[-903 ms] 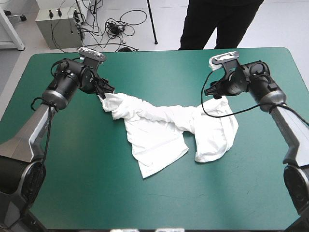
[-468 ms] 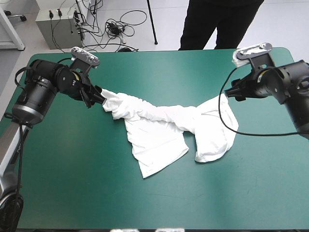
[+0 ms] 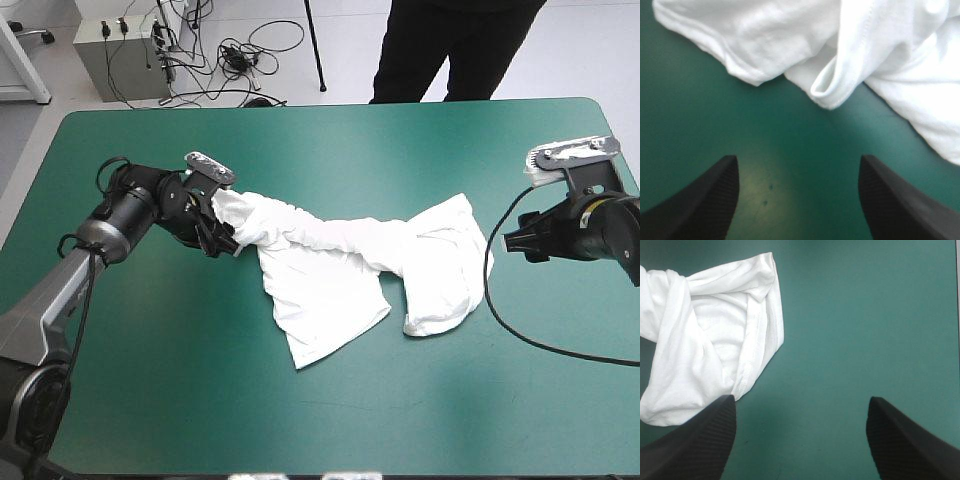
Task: Fold the cloth
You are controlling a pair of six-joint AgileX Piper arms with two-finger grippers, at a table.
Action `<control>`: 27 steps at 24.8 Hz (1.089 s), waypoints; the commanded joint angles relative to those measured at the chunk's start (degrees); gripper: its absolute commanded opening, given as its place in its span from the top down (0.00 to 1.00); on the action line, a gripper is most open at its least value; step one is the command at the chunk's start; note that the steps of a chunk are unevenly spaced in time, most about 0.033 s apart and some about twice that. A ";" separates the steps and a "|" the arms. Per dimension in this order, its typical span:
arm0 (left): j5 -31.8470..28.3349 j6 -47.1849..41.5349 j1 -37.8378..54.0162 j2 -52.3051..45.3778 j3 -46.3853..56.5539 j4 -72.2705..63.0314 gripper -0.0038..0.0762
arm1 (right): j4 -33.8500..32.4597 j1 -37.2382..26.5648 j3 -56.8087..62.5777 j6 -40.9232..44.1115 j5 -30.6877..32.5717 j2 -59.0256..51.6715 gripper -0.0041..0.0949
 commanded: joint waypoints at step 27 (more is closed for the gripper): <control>1.49 7.49 -0.09 20.27 -15.23 -12.60 0.96 | 3.05 -0.27 10.17 -0.39 -10.38 3.16 0.28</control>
